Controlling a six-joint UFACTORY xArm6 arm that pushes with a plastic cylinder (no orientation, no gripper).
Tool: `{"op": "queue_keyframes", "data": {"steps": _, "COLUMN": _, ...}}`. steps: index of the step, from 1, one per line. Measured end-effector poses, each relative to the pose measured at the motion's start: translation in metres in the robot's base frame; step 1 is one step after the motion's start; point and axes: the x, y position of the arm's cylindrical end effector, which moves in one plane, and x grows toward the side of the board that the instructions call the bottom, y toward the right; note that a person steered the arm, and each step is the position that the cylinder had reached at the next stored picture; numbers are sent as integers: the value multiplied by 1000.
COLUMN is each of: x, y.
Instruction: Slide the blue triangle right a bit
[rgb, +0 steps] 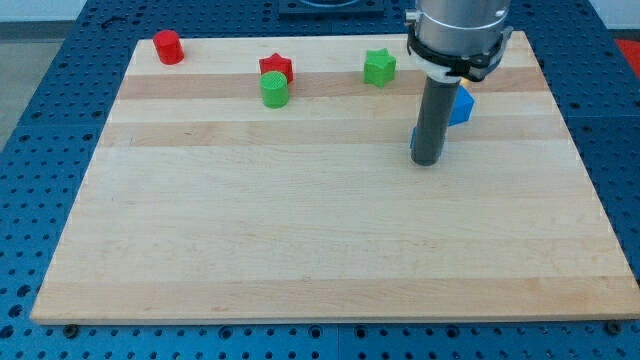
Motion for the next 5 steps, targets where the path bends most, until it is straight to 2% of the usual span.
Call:
{"op": "queue_keyframes", "data": {"steps": 2, "x": -14, "y": -29}}
{"op": "queue_keyframes", "data": {"steps": 5, "x": -20, "y": -6}}
